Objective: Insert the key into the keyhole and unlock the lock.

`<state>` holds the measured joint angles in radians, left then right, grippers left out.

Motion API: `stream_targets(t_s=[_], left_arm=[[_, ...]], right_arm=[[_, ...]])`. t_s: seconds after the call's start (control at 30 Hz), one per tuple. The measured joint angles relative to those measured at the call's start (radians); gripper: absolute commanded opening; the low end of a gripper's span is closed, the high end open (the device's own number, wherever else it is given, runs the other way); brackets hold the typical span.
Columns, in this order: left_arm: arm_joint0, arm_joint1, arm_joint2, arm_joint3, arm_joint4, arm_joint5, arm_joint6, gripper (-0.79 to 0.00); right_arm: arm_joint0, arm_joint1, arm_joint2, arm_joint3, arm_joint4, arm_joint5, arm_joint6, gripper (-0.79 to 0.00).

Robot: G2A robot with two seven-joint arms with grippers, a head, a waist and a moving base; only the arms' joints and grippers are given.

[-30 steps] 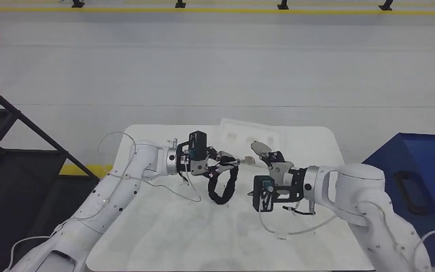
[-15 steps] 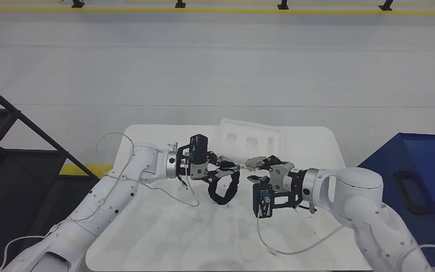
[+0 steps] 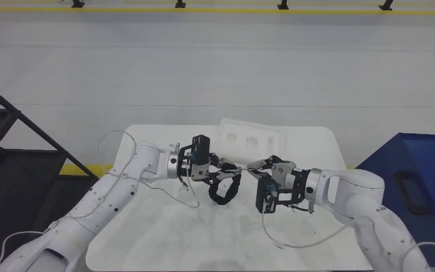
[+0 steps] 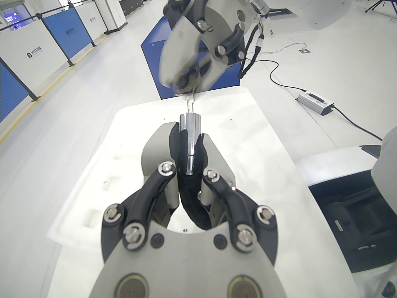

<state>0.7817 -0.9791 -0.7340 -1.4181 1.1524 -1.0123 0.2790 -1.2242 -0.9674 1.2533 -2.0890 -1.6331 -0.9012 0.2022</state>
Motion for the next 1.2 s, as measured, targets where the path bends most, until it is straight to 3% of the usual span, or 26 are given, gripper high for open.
stream_targets(t_s=[0.47,0.53,0.57,0.97,1.2], left_arm=[[-0.016,0.0,0.017,-0.001,0.065,0.0,0.051,-0.785],[-0.015,-0.002,0.017,0.0,0.076,0.0,0.059,-0.785],[-0.015,-0.002,0.017,0.001,0.079,0.0,0.062,-0.785],[-0.007,-0.019,0.019,0.05,0.152,0.047,0.041,-0.785],[-0.008,-0.051,0.071,0.132,0.154,0.039,0.034,-0.785]], right_arm=[[-0.021,-0.004,0.044,0.048,0.439,0.041,0.18,-0.767],[-0.023,-0.002,0.046,0.053,0.498,0.043,0.225,-0.369],[-0.022,-0.001,0.046,0.055,0.52,0.043,0.245,0.0],[-0.033,0.008,0.07,0.095,0.695,0.085,0.315,0.0],[-0.034,0.013,0.092,0.125,0.786,0.119,0.34,0.0]])
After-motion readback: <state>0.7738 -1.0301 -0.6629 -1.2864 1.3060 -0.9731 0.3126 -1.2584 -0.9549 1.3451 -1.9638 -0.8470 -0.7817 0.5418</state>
